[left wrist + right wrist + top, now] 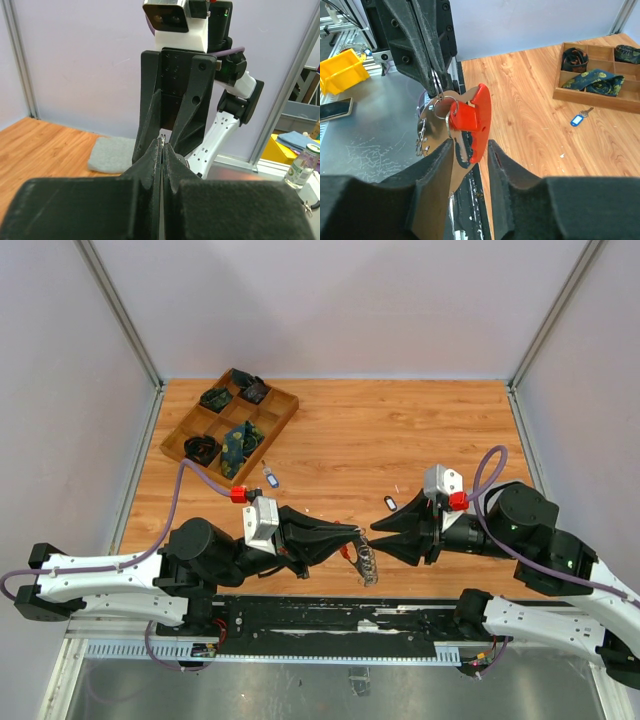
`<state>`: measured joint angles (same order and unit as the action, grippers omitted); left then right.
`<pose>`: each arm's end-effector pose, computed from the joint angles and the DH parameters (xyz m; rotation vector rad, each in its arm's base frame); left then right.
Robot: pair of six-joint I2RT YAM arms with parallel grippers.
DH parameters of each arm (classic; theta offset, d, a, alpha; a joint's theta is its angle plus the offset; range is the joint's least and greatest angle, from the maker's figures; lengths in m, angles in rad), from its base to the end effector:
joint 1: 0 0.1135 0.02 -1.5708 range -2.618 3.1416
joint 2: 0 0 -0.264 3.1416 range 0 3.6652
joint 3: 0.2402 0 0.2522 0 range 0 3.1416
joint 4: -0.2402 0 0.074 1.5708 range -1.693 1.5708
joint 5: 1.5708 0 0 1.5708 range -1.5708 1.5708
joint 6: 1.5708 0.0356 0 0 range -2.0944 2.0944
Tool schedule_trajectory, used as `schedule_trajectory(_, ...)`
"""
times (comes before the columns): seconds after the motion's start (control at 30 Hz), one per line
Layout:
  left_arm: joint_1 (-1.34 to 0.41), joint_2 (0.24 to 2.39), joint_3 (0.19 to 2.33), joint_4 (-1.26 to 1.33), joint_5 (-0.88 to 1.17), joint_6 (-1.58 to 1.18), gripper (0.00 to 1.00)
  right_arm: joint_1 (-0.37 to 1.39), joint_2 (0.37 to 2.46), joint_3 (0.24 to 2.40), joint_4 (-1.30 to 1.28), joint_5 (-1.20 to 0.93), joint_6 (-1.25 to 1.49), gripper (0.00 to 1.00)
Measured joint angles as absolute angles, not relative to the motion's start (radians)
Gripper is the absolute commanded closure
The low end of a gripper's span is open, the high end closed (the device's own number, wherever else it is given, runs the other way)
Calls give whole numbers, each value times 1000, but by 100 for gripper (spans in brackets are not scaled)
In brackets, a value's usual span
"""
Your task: Put the keys on the keyring
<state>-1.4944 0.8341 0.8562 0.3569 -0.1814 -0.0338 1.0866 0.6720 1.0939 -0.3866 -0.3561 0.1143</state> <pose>0.0207 -0.1864 0.4148 0.7259 1.0680 -1.2218 0.0447 0.1116 0.4367 -1.0381 1.3092 1.2053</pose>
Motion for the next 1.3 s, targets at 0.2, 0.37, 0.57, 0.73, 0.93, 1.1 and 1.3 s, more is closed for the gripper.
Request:
schedule_trajectory(0.2,-1494,834,856,340,-197,-34,99,1087,657,1116,-424,-325,95,57)
schedule_trajectory(0.37,-1494,834,861,273,-259,-34,99,1087,659,1176,-495,-232,66,51)
schedule_trajectory(0.57,-1492,836,877,154,-360,-35,99,1087,696,1239,-605,-96,43,40)
schedule_trajectory(0.73,-1440,851,888,49,-416,-73,99,1087,739,1243,-669,-37,41,37)
schedule_trajectory(0.93,-1282,889,889,-104,-425,-177,99,1087,738,1236,-687,54,49,37)
schedule_trajectory(1.1,-1131,935,862,-165,-372,-260,99,1087,720,1225,-690,98,58,36)
schedule_trajectory(1.3,-1007,1106,851,-131,-243,-287,99,1087,717,1208,-704,109,79,36)
